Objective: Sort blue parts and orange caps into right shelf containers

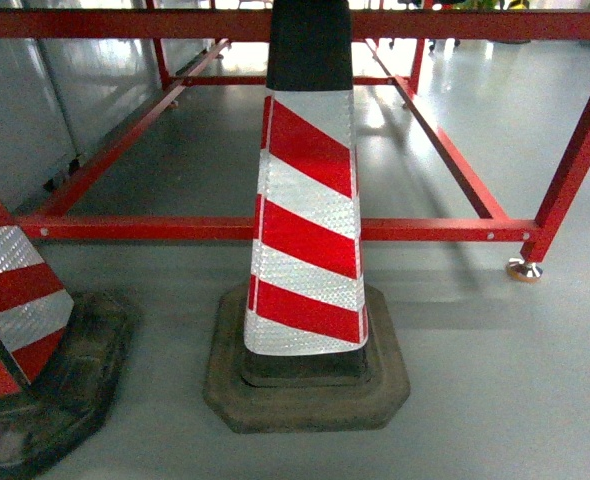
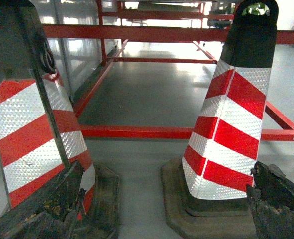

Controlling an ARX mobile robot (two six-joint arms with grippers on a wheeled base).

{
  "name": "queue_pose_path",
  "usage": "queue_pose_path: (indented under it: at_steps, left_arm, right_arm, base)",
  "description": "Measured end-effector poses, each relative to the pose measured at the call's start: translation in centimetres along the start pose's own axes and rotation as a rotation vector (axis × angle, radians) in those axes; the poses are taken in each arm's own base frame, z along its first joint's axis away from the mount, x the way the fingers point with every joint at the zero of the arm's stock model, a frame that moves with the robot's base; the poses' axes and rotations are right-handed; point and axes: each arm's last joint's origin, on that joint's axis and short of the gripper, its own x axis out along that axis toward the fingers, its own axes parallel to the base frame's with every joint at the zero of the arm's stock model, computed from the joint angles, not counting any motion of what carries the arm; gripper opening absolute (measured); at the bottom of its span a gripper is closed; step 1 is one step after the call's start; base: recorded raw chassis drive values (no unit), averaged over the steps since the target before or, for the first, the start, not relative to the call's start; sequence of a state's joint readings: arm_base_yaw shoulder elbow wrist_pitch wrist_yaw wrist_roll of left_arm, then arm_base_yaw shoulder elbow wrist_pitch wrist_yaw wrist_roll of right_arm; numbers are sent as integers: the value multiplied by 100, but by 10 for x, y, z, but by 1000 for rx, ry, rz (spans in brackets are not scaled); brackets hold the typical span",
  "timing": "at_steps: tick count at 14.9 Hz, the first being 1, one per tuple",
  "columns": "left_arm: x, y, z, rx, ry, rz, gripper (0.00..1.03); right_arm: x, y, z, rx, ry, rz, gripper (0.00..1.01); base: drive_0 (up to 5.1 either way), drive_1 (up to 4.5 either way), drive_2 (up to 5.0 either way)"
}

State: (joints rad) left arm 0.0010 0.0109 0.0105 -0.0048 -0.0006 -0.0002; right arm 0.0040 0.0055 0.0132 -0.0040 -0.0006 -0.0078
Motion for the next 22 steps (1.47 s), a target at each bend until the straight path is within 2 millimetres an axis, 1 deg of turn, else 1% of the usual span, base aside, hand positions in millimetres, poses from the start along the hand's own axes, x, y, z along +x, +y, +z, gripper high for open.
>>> queue_pose_path:
  at_steps: [22]
  left_arm:
    - [0, 0, 0, 1, -1, 0, 98]
  right_arm:
    - [0, 0, 0, 6, 1, -1, 98]
  base:
    - [0, 0, 0]
